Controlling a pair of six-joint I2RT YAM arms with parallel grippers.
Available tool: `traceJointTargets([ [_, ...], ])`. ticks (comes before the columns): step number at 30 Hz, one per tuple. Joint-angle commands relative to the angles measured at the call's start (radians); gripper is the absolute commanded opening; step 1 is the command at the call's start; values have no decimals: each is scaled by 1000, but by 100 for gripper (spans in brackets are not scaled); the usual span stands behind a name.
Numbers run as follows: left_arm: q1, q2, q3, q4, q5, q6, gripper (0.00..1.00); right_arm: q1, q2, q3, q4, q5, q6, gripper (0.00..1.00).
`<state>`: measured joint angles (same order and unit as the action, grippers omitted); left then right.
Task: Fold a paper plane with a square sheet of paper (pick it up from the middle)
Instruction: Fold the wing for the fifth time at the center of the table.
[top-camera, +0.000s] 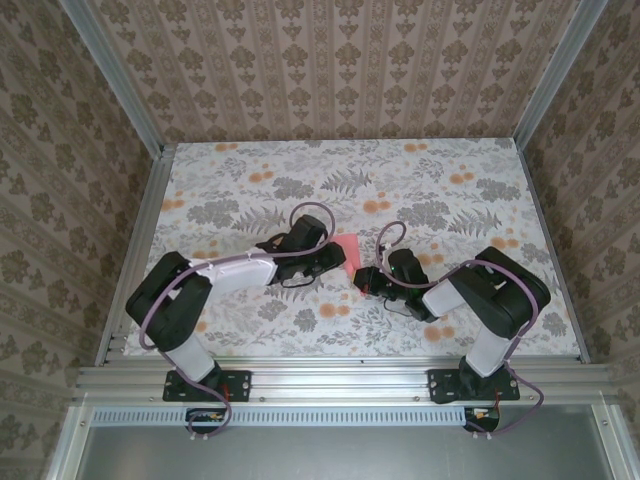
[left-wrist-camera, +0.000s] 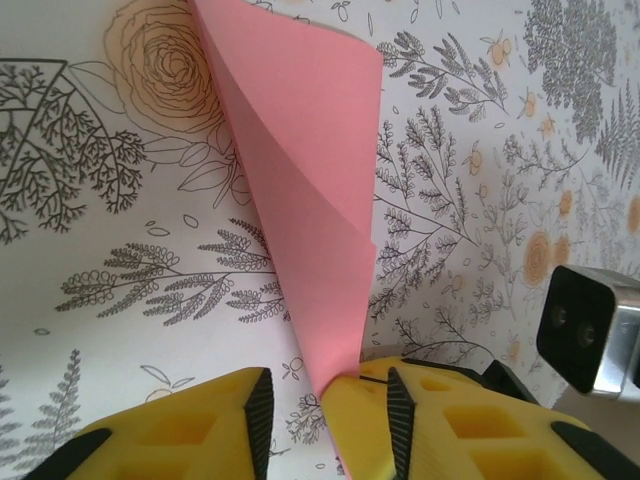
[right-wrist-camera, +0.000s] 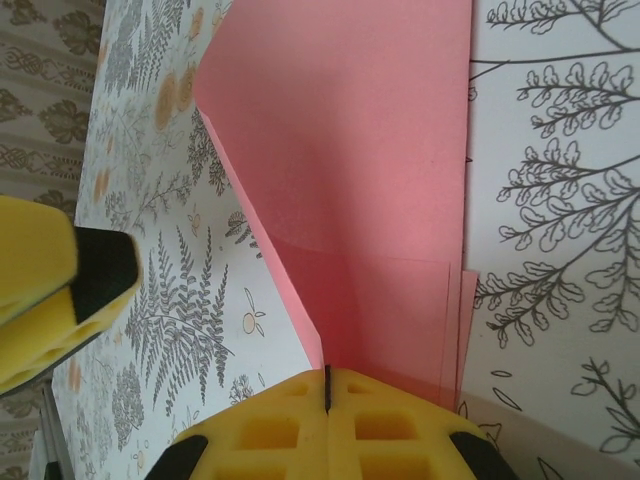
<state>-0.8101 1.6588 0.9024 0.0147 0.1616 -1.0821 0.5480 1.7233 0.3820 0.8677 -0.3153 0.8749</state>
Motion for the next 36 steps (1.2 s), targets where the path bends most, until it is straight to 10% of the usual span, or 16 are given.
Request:
traceJointTargets([
  [1, 9, 24, 41, 2, 13, 16, 46, -6, -4, -23, -4, -9, 10, 0],
  [8, 46, 97, 110, 5, 54, 6, 70, -5, 2, -19, -6, -17, -44, 0],
  [18, 55, 202, 220, -143, 79, -13, 76, 15, -66, -17, -78, 18, -192, 0],
  [25, 61, 227, 234, -187, 85, -34, 70, 33, -76, -11, -100, 32, -266, 0],
  [36, 61, 245, 266, -220, 94, -38, 26, 75, -183, 45, -352, 118, -445, 11],
])
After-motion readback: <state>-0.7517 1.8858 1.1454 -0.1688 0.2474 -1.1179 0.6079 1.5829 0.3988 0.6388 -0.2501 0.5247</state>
